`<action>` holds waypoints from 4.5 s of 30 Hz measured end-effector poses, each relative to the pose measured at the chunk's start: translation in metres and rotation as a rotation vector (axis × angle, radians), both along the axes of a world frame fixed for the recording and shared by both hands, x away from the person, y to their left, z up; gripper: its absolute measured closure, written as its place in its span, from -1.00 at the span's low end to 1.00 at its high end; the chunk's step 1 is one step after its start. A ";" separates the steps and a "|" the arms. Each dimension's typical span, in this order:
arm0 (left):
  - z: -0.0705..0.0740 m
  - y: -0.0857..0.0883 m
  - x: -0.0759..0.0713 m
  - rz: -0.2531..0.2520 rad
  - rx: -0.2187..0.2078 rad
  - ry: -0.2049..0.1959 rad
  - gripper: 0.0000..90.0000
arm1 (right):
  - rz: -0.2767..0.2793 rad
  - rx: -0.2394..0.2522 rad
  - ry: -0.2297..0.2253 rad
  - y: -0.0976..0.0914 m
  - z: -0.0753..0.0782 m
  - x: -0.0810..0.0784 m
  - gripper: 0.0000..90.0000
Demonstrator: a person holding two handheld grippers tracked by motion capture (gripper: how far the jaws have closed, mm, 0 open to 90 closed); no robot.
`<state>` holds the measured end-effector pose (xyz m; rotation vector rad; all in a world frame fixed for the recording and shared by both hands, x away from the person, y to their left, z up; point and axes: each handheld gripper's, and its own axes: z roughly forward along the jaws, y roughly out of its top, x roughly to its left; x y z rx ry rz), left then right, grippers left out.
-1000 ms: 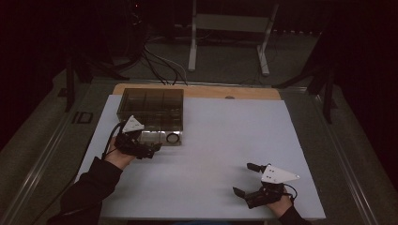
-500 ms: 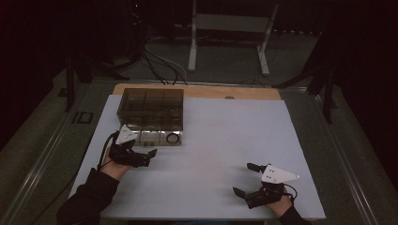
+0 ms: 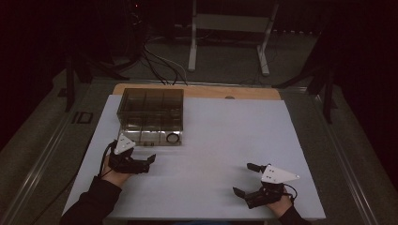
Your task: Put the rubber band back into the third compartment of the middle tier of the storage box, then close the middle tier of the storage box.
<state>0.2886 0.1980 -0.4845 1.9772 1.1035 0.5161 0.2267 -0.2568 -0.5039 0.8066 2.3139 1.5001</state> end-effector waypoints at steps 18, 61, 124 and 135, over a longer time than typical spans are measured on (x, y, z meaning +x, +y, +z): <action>-0.017 -0.008 -0.005 0.067 0.009 0.027 -0.98 | 0.001 0.000 -0.001 0.000 0.000 0.000 -1.00; -0.031 -0.007 -0.002 0.080 0.090 0.065 1.00 | 0.001 -0.008 -0.004 0.000 0.001 -0.001 -1.00; -0.032 0.003 0.017 0.134 0.131 -0.039 1.00 | 0.003 -0.013 -0.006 0.000 0.001 -0.001 -1.00; -0.033 0.003 0.019 0.133 0.133 -0.033 1.00 | 0.003 -0.013 -0.008 0.000 0.001 -0.001 -1.00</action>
